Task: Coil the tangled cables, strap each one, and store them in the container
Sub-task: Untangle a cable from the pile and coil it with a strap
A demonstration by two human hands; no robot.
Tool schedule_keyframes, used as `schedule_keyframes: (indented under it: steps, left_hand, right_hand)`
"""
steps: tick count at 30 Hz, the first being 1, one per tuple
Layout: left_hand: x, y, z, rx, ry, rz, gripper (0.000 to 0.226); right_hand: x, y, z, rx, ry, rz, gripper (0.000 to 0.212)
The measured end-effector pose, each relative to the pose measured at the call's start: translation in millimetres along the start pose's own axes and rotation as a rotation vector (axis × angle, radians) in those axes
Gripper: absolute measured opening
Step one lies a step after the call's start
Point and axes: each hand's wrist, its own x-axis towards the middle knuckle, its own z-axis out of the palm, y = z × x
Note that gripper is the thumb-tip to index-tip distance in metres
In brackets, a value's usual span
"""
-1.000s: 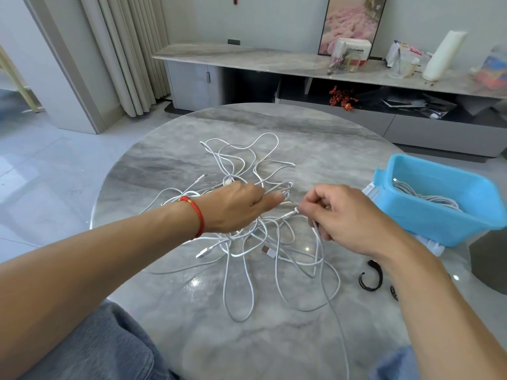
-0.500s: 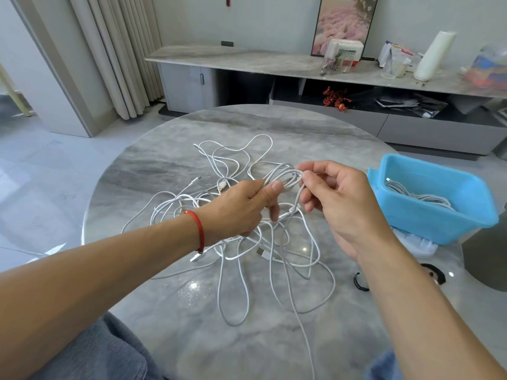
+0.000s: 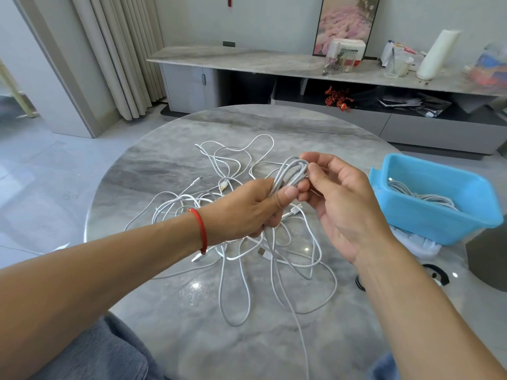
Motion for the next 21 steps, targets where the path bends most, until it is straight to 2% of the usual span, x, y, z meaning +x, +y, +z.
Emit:
schedule_keyframes:
  steps: [3,6,8,11,14,16,17,19,21]
  left_hand:
    - [3,0,-3,0.187,0.079,0.027,0.05]
    - [10,0,-3,0.079,0.231,-0.003,0.054]
    - [15,2,-6,0.025,0.334,-0.034,0.051]
    - [18,5,-13,-0.091,0.408,-0.061,0.045]
    - [18,5,-15,-0.393,0.437,-0.126,0.041]
    - [17,4,-18,-0.584,0.464,-0.181,0.042]
    - [17,4,-20,-0.625,0.495,-0.201,0.043]
    - [17,0,-27,-0.602,0.573,-0.215,0.044]
    - [17,-4,-33,-0.5,0.611,-0.221,0.044]
  right_hand:
    - [1,0,1,0.006,0.056,0.004,0.011]
    - [2,6,4,-0.259,0.11,0.051,0.013]
    - [-1,12,7,-0.433,-0.007,0.173,0.014]
    - [-11,22,14,-0.539,-0.265,0.364,0.017]
    - [-19,29,18,-0.546,-0.407,0.451,0.019]
    - [-20,31,19,-0.579,-0.38,0.424,0.015]
    - [-19,31,18,-0.679,-0.345,0.367,0.012]
    - [-17,28,17,-0.896,-0.308,0.204,0.008]
    - [-16,25,18,-1.035,-0.34,0.04,0.006]
